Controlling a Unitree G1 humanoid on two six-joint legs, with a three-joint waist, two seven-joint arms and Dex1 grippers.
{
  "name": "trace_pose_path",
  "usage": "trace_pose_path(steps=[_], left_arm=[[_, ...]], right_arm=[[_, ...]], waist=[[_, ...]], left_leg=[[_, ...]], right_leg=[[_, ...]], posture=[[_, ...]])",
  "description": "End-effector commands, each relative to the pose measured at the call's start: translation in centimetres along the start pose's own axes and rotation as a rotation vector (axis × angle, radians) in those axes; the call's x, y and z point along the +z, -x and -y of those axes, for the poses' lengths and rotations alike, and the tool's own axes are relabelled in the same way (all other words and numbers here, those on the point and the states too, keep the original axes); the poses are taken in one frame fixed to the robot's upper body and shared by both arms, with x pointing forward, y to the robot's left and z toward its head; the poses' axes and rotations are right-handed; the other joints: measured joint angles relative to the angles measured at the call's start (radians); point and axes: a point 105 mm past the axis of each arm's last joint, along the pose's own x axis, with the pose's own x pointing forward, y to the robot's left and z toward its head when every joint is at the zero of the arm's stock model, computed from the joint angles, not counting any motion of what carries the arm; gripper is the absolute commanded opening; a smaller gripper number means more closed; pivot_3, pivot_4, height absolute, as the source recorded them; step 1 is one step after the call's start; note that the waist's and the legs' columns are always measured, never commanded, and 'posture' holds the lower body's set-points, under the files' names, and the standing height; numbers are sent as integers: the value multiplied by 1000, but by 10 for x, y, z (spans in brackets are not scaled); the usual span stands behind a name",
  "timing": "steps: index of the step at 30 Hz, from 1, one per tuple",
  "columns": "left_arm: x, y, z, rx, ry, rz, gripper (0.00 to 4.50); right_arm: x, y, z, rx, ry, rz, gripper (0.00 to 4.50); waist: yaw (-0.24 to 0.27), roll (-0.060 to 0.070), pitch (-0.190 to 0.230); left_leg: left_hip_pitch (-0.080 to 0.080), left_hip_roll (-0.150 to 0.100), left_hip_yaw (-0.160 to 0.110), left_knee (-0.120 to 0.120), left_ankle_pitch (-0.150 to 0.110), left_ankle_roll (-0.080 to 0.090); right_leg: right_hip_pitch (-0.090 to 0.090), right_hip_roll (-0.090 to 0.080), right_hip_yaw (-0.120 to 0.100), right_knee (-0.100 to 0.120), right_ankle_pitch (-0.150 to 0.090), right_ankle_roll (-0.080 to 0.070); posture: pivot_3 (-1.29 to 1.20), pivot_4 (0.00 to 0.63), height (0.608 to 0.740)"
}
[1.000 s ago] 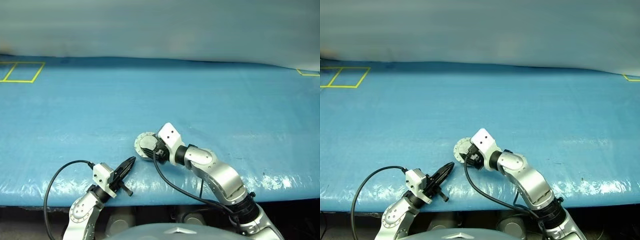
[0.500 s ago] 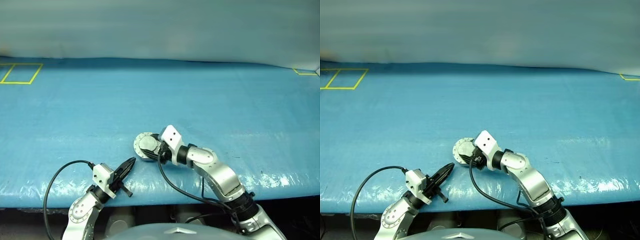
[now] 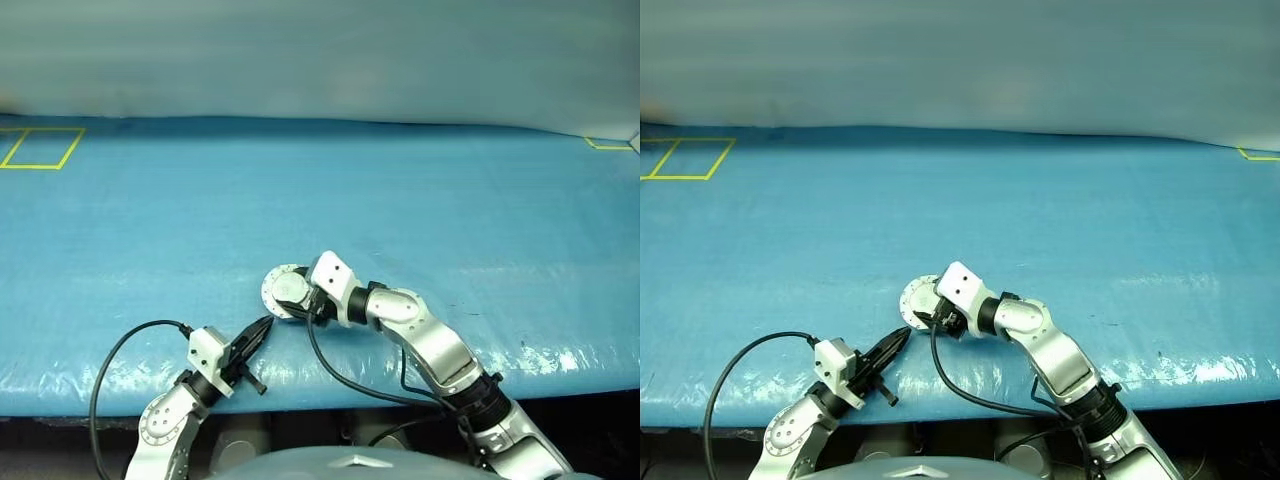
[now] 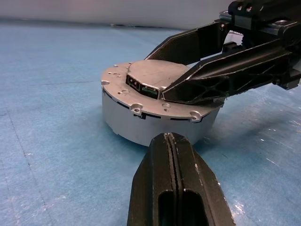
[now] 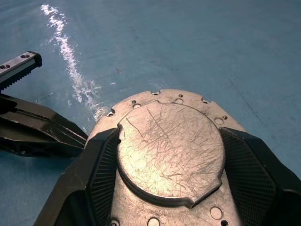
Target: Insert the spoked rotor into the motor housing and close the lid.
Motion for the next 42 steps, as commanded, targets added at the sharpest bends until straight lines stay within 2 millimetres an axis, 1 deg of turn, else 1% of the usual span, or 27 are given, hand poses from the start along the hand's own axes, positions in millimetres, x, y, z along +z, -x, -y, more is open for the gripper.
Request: trace_pose_path(steps=[1,4,7,12,20,23,25,31,35,39,42], left_arm=[[6,-2,4,-23,-20,9,0],[6,-3,4,-20,-11,7,0],[5,-3,4,-19,-12,3,0],[5,-3,4,-19,-10,-1,0],[7,-4,5,-21,-9,-4,0],[8,-5,6,-25,-7,-5,0],[8,-6,7,-26,-6,-6,0],[9,-7,6,-26,-7,-5,0],[9,-6,6,-20,-6,-7,0],[9,-7,7,-25,-1,-11,0],[9,-7,8,-27,0,-12,0]], right_arm=[[-5,-3,2,1,-124,-43,3016],[-2,-3,6,-13,-136,-59,3016],[-3,-3,8,-17,-55,-89,3016],[1,-2,11,-8,-44,-88,3016],[17,2,19,4,52,-72,3016],[23,4,20,27,60,-62,3016],[23,5,22,34,61,-66,3016],[10,5,21,89,37,-108,3016],[6,1,14,77,-57,-106,3016],[5,-1,9,78,-138,-99,3016],[4,0,8,74,-139,-106,3016]], waist=[[0,0,0],[0,0,0],[1,1,0],[1,2,-1],[2,2,0],[3,2,0],[3,2,0],[3,2,0],[3,2,0],[2,2,0],[1,2,0]], left_leg=[[0,0,0,0,0,0],[0,1,0,0,0,0],[0,1,0,0,0,0],[0,0,1,0,0,0],[-2,-1,0,0,0,0],[-3,-2,0,0,0,0],[-3,-2,0,-1,0,0],[-3,-6,0,-1,-1,1],[-3,-5,0,-1,-1,1],[-2,-5,0,-1,-1,0],[-2,-5,0,-1,-1,0]], right_leg=[[0,0,0,0,0,0],[0,0,0,0,0,0],[-1,0,0,0,0,0],[-1,-1,0,0,0,0],[-2,-1,0,0,0,0],[-2,-1,0,0,0,0],[-2,-1,0,-1,0,0],[-2,-1,0,-1,0,0],[-2,-1,0,-1,0,0],[-2,-1,0,-1,0,0],[-2,-1,0,-1,0,0]], posture=[[0,150,740],[0,150,740],[0,150,740],[0,150,740],[0,150,740],[0,150,740],[0,150,740],[0,150,740],[0,150,740],[0,150,740],[0,150,740]])
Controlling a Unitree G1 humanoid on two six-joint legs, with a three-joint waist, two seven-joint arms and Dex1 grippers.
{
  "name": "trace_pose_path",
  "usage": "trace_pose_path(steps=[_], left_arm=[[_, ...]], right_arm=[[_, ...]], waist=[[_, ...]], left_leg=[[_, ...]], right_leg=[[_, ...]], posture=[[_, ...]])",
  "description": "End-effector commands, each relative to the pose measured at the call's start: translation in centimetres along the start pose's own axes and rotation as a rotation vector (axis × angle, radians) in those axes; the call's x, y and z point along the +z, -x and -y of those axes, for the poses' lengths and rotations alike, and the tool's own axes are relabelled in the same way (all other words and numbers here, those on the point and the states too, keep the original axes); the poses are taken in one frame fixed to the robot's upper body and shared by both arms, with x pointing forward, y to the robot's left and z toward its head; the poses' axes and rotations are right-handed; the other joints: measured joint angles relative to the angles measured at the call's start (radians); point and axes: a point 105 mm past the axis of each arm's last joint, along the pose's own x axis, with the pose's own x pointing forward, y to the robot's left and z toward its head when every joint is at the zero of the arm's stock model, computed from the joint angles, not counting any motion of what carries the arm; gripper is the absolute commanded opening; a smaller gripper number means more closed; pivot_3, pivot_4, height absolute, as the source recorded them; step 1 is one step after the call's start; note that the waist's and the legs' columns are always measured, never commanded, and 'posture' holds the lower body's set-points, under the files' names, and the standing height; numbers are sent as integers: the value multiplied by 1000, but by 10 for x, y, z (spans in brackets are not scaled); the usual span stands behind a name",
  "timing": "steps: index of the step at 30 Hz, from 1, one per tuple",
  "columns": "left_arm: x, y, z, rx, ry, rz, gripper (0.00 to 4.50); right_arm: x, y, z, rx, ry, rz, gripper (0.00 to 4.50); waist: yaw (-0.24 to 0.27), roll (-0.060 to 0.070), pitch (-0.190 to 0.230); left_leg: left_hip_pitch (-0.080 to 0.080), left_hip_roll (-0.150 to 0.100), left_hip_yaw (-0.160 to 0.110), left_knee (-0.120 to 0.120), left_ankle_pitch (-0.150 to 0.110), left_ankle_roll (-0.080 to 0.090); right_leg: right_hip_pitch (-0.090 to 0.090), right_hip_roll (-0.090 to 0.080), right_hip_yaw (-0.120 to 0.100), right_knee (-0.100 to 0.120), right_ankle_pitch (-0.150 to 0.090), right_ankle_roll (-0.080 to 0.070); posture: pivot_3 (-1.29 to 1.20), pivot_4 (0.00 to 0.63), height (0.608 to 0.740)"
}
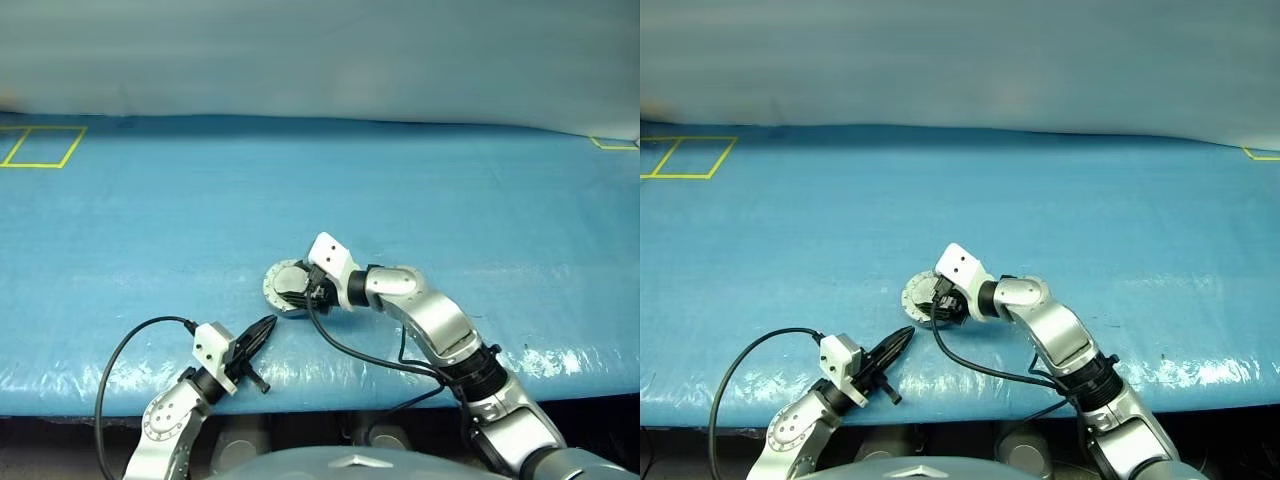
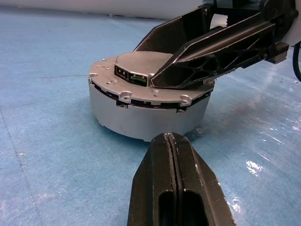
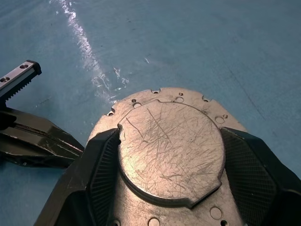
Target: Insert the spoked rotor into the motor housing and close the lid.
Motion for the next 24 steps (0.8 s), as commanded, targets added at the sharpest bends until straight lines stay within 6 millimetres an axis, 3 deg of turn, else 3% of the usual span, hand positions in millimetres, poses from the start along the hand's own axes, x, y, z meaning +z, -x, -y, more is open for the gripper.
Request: trace_pose_path(steps=[1,24], left_arm=[[8,-3,6,-26,-18,18,0],[5,-4,5,-10,-24,17,0]], right_arm=[[-7,1,-6,18,-10,-27,3016],[-28,-5,-3,-137,63,-29,3016]], waist=[[1,0,0],[-2,1,-1]], left_leg=[[0,0,0,0,0,0],[4,5,1,0,-2,-1]], right_leg=[[0,0,0,0,0,0],[-1,-1,0,-2,0,0]], posture=[[0,150,740],[0,150,740]])
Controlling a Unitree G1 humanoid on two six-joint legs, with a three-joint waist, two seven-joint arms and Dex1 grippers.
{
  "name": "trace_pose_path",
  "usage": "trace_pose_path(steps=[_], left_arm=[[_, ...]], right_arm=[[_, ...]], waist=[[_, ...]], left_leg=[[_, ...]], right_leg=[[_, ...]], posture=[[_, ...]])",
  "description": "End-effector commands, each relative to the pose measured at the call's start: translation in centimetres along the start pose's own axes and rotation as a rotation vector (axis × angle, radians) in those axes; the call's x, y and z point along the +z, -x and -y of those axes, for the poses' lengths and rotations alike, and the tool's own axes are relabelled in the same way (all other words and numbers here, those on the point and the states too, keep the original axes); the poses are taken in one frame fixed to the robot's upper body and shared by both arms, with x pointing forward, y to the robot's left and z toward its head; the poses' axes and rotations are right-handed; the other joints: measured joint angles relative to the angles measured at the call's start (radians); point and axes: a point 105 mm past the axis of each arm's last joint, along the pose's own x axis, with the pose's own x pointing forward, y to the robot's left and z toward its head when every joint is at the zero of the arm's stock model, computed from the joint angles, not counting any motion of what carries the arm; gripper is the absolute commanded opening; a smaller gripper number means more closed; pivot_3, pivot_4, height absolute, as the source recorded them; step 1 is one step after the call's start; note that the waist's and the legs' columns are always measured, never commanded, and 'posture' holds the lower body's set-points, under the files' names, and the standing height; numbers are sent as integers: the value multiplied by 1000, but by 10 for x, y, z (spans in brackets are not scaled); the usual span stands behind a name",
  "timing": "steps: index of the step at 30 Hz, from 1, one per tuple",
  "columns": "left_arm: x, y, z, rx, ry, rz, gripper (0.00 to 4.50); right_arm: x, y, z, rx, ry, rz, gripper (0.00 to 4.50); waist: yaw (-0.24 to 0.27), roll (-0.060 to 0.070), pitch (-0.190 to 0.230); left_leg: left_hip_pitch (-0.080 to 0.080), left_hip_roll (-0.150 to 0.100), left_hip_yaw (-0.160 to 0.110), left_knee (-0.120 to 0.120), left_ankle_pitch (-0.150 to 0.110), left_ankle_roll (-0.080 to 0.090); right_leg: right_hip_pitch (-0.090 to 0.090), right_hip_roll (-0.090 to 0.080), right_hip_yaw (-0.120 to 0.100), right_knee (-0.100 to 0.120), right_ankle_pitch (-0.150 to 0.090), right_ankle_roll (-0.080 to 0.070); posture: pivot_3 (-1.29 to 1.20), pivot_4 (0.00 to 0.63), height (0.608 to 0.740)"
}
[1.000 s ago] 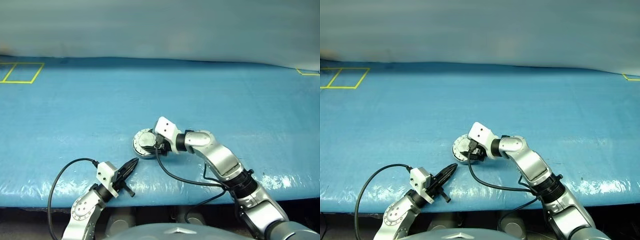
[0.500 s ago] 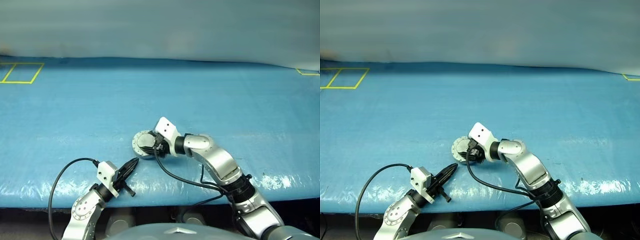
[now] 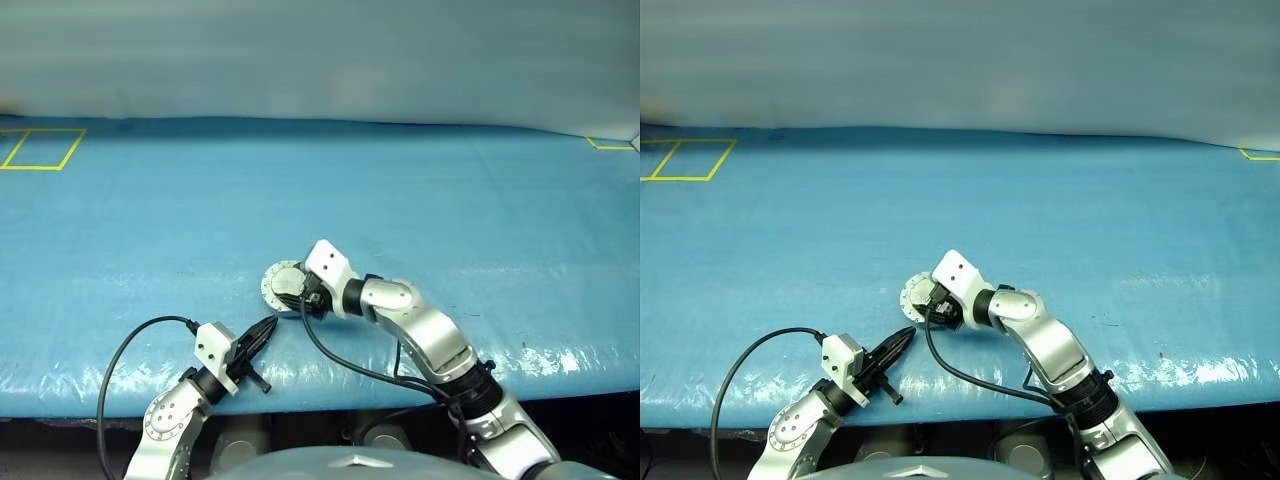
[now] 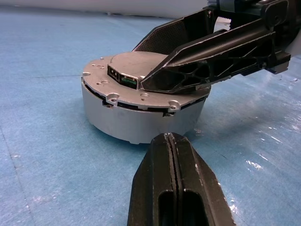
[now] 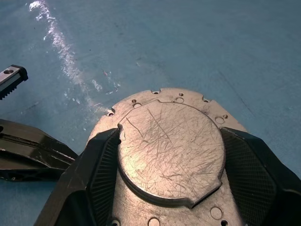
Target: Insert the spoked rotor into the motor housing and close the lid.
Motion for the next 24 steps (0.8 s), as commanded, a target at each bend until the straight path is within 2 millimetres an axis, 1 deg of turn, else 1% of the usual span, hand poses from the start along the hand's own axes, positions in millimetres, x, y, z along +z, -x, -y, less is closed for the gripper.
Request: trace_pose_path(steps=[1,3,7,10,15,17,24], left_arm=[[7,-2,4,-10,-20,27,0],[7,-2,4,-10,-20,27,0],[7,-3,4,-12,-18,26,0],[7,-3,4,-14,-17,26,0],[7,-3,4,-11,-15,25,0],[7,-3,4,-9,-14,25,0],[7,-3,5,-4,-10,22,0]], right_arm=[[-18,0,0,-19,21,-32,3016],[-14,1,-2,5,50,7,3016],[-17,2,2,3,30,2,3016],[-17,4,1,31,-12,-9,3016],[-21,1,9,-14,-95,-63,3016],[-22,0,7,-14,-102,-84,3016],[-24,-2,-6,22,-43,-113,3016]], waist=[[0,0,0],[0,0,0],[1,0,0],[2,0,0],[2,0,0],[2,0,0],[1,0,0]], left_leg=[[0,0,0,0,0,0],[0,0,0,0,0,0],[-2,0,0,0,0,0],[-2,0,0,0,0,0],[-2,0,0,0,0,0],[-1,0,0,0,0,0],[-1,0,0,0,0,0]], right_leg=[[0,0,0,0,0,0],[0,0,0,0,0,0],[1,0,0,0,0,0],[1,1,0,0,0,0],[1,1,0,0,0,0],[1,1,0,0,0,0],[-1,-1,0,0,0,0]], posture=[[0,150,740],[0,150,740],[0,150,740],[0,150,740],[0,150,740],[0,150,740],[0,150,740]])
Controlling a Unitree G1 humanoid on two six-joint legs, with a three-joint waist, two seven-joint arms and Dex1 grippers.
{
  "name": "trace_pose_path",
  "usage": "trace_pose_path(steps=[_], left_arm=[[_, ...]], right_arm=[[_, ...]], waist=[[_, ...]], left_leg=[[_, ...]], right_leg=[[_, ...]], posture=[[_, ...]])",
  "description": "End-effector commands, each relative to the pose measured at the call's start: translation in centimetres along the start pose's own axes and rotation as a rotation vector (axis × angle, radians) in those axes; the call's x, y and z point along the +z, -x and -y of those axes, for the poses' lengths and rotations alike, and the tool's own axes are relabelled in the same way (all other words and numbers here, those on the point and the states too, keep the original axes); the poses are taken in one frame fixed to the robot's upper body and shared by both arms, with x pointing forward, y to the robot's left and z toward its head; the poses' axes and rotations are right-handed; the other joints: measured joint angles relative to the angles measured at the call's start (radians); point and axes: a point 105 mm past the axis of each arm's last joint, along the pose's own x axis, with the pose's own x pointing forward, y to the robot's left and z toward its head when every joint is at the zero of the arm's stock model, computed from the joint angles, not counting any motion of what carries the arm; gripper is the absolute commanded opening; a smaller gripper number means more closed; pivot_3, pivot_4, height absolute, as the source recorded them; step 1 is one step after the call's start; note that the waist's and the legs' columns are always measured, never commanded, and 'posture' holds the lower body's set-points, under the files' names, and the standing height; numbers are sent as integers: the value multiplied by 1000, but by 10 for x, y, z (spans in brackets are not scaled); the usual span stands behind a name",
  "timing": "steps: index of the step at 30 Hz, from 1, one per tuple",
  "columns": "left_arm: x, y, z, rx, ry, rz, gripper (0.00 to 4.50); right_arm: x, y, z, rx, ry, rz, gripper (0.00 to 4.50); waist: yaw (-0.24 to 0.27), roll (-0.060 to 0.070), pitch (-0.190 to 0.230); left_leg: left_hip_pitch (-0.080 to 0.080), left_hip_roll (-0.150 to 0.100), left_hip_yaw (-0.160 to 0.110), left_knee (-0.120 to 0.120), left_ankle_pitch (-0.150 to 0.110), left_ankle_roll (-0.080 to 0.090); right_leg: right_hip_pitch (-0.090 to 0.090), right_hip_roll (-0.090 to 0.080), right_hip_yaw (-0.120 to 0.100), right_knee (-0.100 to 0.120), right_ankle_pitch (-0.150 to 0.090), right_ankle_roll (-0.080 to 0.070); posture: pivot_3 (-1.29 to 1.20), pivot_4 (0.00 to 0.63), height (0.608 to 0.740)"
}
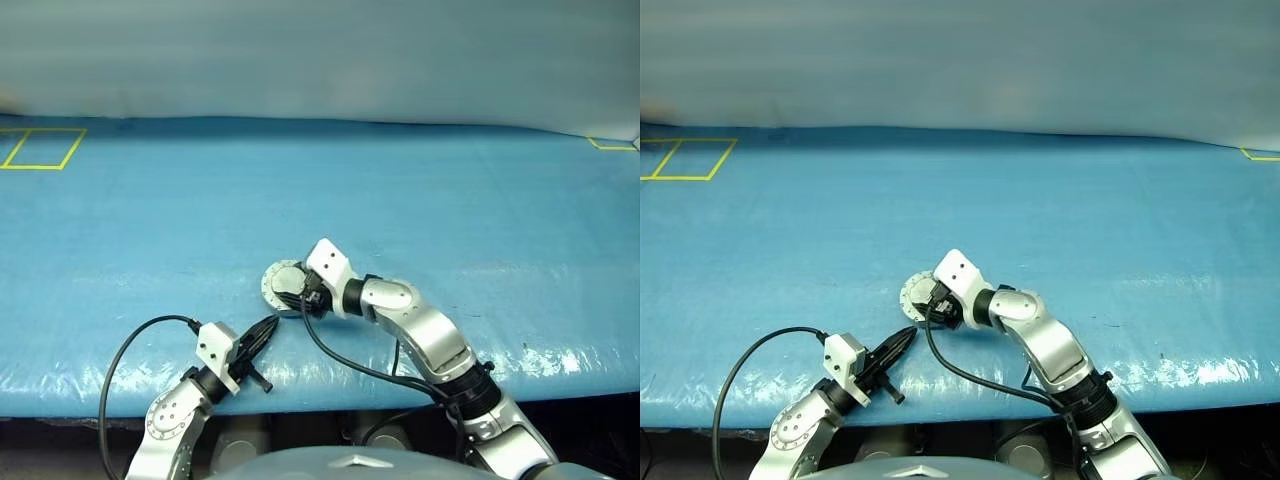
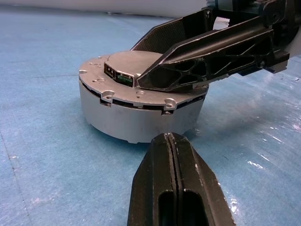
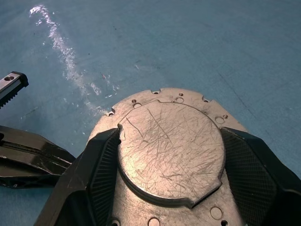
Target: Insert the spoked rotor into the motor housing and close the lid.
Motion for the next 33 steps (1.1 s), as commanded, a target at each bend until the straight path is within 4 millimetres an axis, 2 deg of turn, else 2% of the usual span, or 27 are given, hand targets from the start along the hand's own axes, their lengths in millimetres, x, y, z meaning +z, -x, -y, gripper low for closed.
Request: trace_pose_path(steps=[1,7,10,14,18,21,24,28,31,33], left_arm=[[8,-2,5,-11,-11,27,0],[7,-2,5,-11,-10,24,0],[7,-2,5,-13,-8,23,0],[6,-3,6,-16,-5,22,0],[6,-3,4,6,5,28,0],[17,-5,-4,54,20,76,0],[38,-10,-31,196,63,104,0],[77,-15,-61,282,90,178,0],[90,-21,-74,271,161,132,0],[96,-27,-74,188,254,73,0]], right_arm=[[-25,-1,-4,-4,7,-108,3016],[-10,-3,-10,15,57,24,3016],[-13,-3,-10,19,57,28,3016],[-15,-3,-13,41,-56,1,3016],[-18,-4,-13,44,9,-19,3016],[-21,-4,-14,50,23,-33,3016],[-21,-4,-12,42,17,-32,3016],[-20,-4,-10,36,16,-34,3016],[-20,-5,-9,31,15,-34,3016],[-21,-5,-9,30,14,-36,3016]], waist=[[0,0,0],[-1,0,0],[-1,0,0],[0,0,0],[0,0,0],[1,0,0],[3,0,1],[3,-1,1],[-1,-1,0],[-2,-2,-1]], left_leg=[[0,0,0,0,0,0],[-1,0,0,-1,0,0],[-2,0,1,-1,0,0],[-2,0,1,-1,0,0],[-2,0,1,-1,0,0],[-2,0,1,-1,0,0],[-2,0,0,-1,0,0],[-1,3,-1,3,0,0],[-1,1,1,2,0,0],[-1,-3,1,0,-1,0]], right_leg=[[0,0,0,0,0,0],[1,1,0,0,0,0],[1,1,0,0,0,0],[1,2,0,0,0,0],[1,1,0,0,0,0],[1,1,0,0,0,0],[2,1,0,0,0,0],[1,2,-6,0,0,0],[5,2,-4,0,0,0],[4,3,-4,0,0,1]], posture=[[0,150,740],[0,150,740],[0,150,740],[0,150,740],[0,150,740],[0,150,740],[0,150,740],[0,150,740],[0,150,740],[0,150,740]])
